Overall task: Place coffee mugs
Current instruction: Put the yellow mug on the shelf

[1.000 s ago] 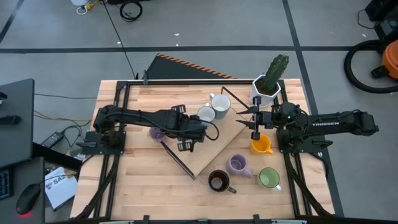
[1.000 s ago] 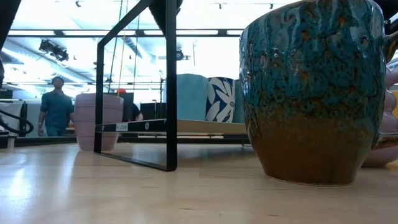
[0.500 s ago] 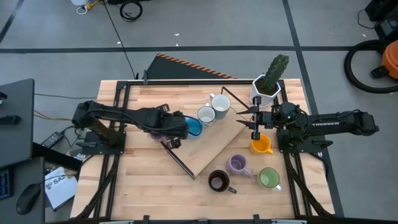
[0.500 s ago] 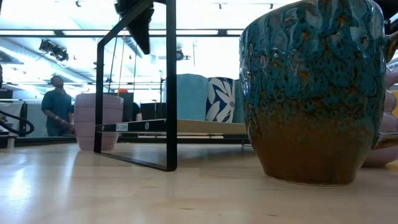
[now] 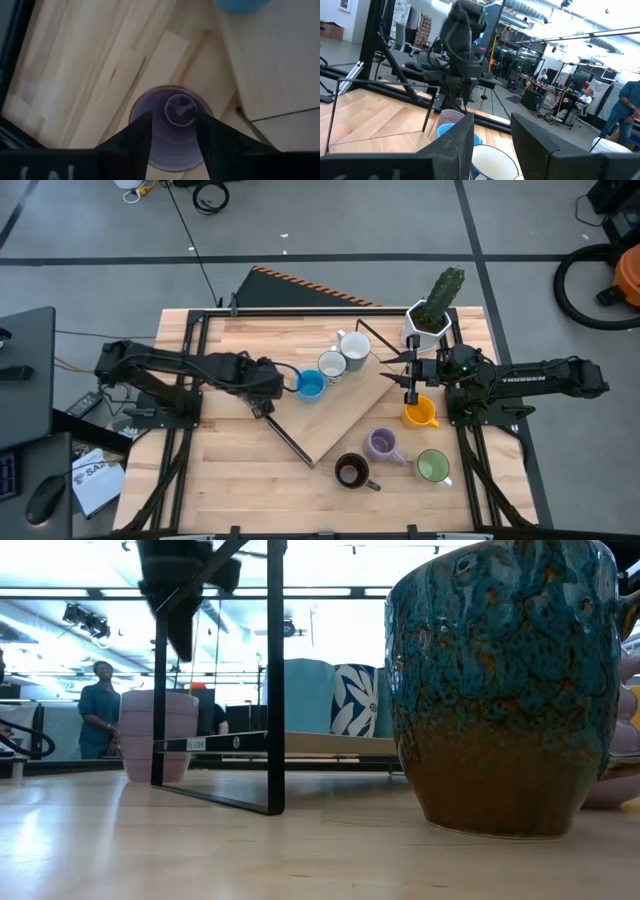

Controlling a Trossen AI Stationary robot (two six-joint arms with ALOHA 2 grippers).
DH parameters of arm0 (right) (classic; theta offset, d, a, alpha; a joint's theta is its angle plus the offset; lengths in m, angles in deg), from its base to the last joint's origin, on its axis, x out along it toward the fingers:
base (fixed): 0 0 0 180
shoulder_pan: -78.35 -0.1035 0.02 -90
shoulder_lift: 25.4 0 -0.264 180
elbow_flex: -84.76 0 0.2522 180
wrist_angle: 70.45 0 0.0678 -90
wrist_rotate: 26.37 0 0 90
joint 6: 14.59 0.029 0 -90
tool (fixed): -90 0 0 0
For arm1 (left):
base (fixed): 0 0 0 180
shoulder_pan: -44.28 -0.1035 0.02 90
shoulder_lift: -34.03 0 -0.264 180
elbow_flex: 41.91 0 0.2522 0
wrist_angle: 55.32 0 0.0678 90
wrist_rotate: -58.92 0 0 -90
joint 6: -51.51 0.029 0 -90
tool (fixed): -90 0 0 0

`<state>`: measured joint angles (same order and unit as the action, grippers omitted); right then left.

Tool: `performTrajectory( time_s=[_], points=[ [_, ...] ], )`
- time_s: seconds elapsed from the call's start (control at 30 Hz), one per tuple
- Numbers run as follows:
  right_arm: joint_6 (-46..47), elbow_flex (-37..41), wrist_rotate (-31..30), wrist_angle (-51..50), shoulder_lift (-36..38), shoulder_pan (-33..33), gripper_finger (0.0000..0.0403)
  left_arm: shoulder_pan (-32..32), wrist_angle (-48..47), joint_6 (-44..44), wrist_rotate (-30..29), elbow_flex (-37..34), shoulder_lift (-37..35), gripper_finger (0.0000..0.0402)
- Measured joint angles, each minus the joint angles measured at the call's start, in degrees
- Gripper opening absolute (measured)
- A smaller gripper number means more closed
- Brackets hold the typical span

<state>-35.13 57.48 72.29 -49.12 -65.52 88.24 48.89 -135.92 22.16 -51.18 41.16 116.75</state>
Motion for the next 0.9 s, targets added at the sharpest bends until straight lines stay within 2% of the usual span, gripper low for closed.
performTrajectory(
  time_s=[0.17,0.27,0.47,0.77,0.9],
  points=[
    [0.0,0.0,-0.5,-0.4,0.0,0.4,0.0135,-4.0,8.2,1.9,0.1,-7.3,-5.1,0.0143],
    [0.0,0.0,-0.5,-0.5,0.0,0.4,0.0135,-6.0,18.1,6.2,-2.0,-11.8,-9.2,0.0142],
    [2.2,-2.6,-1.1,-3.8,-0.5,0.4,0.0135,-9.4,40.4,17.4,-2.1,-23.3,-16.8,0.0142],
    [12.3,-12.7,-15.6,-18.9,-7.2,-2.8,0.0135,-13.4,75.0,35.1,-2.1,-38.2,-25.3,0.0142],
    [19.3,-18.5,-20.7,-30.3,-11.7,-5.8,0.0135,-14.6,93.2,39.5,0.4,-46.2,-26.8,0.0142]
  ],
)
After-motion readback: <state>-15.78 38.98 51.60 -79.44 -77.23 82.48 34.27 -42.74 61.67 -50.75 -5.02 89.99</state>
